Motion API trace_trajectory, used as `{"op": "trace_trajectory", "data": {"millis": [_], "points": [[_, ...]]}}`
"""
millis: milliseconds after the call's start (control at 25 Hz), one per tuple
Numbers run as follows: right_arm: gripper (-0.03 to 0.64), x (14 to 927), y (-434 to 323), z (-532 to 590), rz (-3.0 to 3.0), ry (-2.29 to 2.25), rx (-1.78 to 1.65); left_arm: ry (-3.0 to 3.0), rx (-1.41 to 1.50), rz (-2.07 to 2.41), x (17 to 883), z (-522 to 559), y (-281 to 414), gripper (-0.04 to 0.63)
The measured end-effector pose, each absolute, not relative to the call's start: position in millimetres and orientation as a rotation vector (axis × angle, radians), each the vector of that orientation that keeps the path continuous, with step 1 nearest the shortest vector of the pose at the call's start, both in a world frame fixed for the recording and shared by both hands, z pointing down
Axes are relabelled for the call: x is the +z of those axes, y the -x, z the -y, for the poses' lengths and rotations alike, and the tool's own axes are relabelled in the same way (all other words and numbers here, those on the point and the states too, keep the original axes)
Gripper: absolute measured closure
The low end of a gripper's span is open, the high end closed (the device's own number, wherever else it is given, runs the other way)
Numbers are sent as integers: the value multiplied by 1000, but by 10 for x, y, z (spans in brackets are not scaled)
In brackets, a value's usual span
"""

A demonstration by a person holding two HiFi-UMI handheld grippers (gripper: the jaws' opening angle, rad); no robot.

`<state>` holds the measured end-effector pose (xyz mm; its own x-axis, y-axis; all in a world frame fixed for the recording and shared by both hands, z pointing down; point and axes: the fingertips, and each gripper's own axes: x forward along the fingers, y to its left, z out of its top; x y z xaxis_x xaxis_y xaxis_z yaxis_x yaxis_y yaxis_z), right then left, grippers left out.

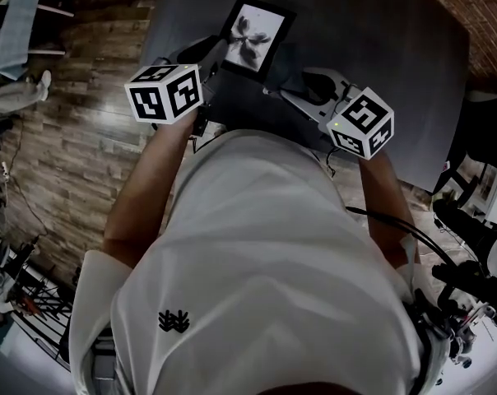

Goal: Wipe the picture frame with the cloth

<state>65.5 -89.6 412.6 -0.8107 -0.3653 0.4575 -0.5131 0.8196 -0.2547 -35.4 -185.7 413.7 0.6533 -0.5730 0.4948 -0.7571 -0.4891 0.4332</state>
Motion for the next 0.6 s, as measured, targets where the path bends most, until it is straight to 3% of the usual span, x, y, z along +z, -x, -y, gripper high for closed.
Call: {"op": "trace_trajectory", "data": {"millis": [600], "points": [[471,4326,-221,544,2601,-472,389,-2197,318,1027,4026,1809,157,522]]}}
